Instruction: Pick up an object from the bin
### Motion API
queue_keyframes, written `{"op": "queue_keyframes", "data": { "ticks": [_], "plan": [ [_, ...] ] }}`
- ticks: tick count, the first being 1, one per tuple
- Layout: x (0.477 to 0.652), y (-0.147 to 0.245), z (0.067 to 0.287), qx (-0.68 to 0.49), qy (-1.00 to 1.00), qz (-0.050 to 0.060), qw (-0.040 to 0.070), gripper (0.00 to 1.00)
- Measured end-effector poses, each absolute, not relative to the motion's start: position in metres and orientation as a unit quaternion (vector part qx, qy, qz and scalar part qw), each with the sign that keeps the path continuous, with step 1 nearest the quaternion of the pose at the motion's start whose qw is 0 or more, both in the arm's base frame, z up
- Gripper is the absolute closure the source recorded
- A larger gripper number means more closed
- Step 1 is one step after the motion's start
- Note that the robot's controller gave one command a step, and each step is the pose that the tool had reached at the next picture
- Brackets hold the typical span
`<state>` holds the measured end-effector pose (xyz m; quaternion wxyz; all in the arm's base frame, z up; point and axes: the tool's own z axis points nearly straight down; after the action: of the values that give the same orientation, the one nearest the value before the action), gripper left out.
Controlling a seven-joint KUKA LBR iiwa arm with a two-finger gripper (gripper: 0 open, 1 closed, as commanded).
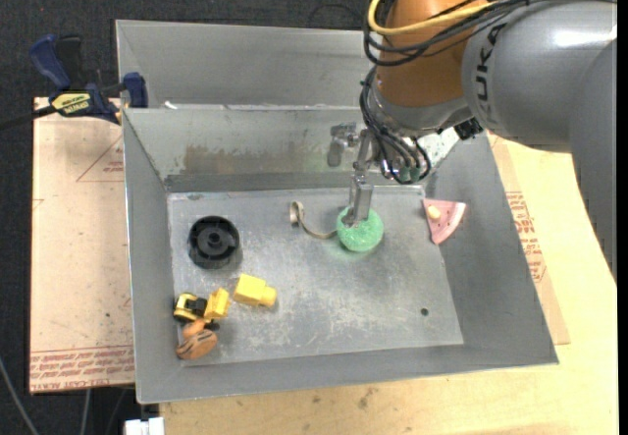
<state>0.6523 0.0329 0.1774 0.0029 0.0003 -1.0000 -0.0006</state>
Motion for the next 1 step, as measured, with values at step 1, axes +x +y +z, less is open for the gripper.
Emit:
{"op": "queue_keyframes", "data": {
  "ticks": [1],
  "plan": [
    [0.6538,0.0328,0.1825,0.000,-1.000,-0.001,-0.001,0.00]
  ]
}}
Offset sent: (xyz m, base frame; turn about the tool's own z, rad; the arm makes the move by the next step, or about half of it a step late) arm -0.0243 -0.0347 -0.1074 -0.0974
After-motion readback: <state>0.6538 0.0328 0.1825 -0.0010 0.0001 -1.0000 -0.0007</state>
